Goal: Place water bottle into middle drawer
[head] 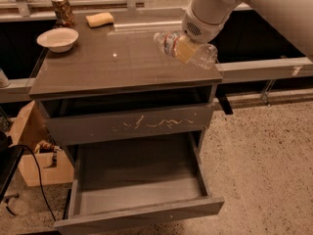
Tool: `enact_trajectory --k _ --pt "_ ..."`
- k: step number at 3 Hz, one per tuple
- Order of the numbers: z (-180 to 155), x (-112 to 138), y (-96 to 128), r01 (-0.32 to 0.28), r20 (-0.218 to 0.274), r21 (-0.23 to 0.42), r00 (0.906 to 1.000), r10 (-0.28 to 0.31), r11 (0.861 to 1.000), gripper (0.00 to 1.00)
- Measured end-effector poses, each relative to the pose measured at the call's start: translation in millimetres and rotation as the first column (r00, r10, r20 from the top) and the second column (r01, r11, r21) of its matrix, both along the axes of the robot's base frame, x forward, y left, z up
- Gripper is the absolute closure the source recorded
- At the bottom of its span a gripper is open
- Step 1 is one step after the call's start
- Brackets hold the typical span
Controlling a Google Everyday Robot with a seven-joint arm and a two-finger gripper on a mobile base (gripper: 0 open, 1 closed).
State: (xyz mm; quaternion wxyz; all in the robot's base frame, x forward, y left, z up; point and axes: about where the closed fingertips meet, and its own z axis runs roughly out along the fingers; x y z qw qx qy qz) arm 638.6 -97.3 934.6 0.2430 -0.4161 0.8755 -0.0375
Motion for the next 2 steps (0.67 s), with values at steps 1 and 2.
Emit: enact_trajectory --k 1,2 --pt "-2.4 -34.0 -11.4 -0.178 -0.065 0.009 0.9819 0.178 0.984 1.0" --pt "-20.8 -45.7 -18.6 -0.331 -0.095 0.04 0.938 0.333 0.943 1.0"
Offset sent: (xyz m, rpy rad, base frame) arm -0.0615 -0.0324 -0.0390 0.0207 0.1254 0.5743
